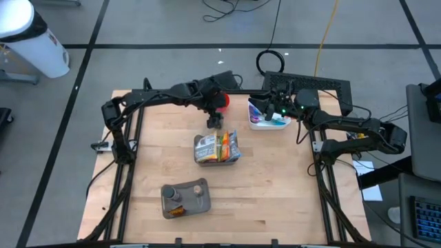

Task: Pick & Place Food Item
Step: Put the green seasoning bottle into the bottom black bin

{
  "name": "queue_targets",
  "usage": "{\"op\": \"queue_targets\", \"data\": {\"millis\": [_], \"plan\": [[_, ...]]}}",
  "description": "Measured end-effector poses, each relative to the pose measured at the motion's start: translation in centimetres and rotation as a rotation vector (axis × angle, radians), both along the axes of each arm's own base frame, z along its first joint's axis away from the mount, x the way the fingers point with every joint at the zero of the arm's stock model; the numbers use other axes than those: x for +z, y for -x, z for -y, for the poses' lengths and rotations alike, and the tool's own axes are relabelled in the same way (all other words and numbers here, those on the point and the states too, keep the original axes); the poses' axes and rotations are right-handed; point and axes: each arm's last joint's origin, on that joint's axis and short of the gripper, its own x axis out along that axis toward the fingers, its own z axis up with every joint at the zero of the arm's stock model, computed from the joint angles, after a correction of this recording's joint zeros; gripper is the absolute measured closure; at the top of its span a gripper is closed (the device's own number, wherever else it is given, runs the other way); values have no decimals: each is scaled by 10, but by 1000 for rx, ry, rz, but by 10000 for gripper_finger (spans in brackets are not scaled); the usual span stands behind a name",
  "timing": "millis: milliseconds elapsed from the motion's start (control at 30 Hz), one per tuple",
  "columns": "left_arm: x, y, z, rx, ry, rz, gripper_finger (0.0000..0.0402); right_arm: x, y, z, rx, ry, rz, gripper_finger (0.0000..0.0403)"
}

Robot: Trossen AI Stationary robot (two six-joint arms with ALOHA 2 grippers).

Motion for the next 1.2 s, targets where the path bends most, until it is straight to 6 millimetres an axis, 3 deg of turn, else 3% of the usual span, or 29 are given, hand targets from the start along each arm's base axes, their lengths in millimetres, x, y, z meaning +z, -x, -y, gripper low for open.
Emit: {"op": "queue_targets", "data": {"millis": [467,933,1200], "plan": [[-5,13,-15,-19,70,-38,135,0,0,0,0,-1,-1,232],[-5,10,-8,-105,58,-31,135,0,0,0,0,-1,-1,232],[-24,4,-12,-97,61,-92,135,0,0,0,0,-1,-1,232]]}}
